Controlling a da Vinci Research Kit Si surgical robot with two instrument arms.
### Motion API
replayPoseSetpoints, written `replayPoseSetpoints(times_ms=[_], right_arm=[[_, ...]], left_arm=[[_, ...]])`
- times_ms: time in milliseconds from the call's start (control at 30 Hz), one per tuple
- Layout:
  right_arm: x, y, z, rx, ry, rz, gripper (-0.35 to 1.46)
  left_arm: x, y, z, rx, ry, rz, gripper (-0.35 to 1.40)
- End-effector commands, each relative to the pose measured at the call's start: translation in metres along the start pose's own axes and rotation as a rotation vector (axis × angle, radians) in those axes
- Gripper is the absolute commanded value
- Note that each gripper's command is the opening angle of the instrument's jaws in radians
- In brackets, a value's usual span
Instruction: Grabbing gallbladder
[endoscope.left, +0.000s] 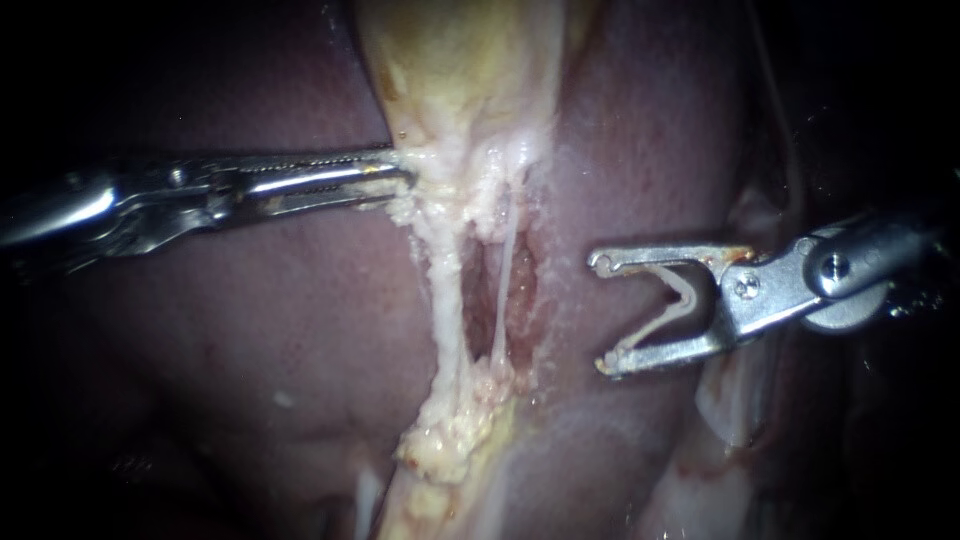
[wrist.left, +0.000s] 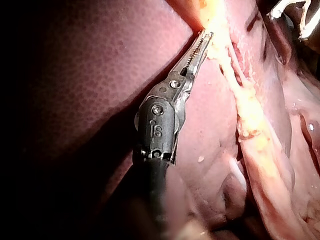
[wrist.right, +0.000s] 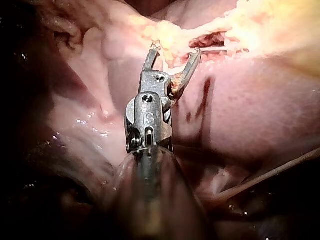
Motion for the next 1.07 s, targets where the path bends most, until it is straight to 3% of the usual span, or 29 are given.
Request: replayPoseSetpoints(times_ms=[33, 267, 433, 633, 1067], right_arm=[[0.0000, 0.0000, 0.0000, 0.000, 0.000, 0.000, 0.50], [0.0000, 0.0000, -0.0001, 0.001, 0.000, 0.000, 0.50], [0.0000, 0.0000, -0.0001, 0.001, 0.000, 0.000, 0.50], [0.0000, 0.0000, -0.0001, 0.000, 0.000, 0.000, 0.50], [0.0001, 0.0000, -0.0001, 0.000, 0.000, 0.001, 0.50]], left_arm=[[0.0003, 0.0003, -0.0003, -0.004, -0.004, 0.000, -0.35], [0.0037, 0.0021, -0.0028, -0.012, -0.012, -0.021, -0.35], [0.0069, 0.0029, -0.0056, -0.029, 0.014, -0.043, -0.35], [0.0093, 0.0034, -0.0079, -0.035, 0.033, -0.042, -0.35], [0.0090, 0.0029, -0.0080, -0.030, 0.033, -0.036, -0.35]])
